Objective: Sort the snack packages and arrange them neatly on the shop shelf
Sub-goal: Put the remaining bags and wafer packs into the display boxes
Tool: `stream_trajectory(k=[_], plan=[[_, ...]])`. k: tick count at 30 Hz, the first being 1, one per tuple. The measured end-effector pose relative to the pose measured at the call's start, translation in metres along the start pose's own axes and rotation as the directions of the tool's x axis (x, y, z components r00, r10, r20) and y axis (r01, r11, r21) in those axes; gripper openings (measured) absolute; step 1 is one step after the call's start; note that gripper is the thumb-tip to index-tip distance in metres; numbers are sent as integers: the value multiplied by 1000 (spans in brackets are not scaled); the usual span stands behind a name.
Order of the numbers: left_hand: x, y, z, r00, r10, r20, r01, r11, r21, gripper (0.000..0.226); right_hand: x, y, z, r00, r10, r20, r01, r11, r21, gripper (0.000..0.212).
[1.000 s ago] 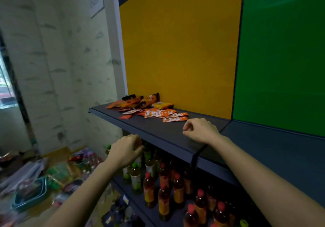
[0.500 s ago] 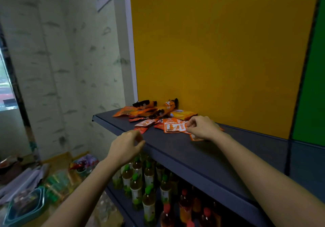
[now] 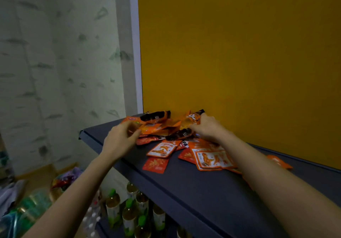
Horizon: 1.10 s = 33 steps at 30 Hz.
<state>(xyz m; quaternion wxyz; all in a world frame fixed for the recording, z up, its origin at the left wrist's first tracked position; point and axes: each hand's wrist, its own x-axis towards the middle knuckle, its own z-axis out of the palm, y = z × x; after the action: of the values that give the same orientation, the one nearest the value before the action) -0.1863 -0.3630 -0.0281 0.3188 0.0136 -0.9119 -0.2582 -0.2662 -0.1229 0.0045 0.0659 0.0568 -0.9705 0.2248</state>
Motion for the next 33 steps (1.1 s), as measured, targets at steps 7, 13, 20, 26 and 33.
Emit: stream_trajectory(k=[7, 13, 20, 26, 33], plan=[[88, -55, 36, 986, -151, 69, 163, 955, -249, 25, 61, -18, 13, 983, 180, 36, -183, 973, 140, 88], [153, -83, 55, 940, -160, 302, 255, 917, -307, 30, 90, -28, 22, 949, 314, 32, -316, 944, 97, 104], [205, -91, 92, 739, -124, 662, 476, 792, -383, 66, 98, -16, 19, 895, 442, 55, -418, 792, 446, 83], [225, -89, 118, 630, -79, 772, 538, 761, -362, 69, 84, -15, 12, 877, 479, 41, -454, 798, 397, 56], [241, -92, 126, 560, -83, 825, 600, 727, -334, 91, 81, -27, 31, 859, 513, 1, -494, 826, 272, 83]])
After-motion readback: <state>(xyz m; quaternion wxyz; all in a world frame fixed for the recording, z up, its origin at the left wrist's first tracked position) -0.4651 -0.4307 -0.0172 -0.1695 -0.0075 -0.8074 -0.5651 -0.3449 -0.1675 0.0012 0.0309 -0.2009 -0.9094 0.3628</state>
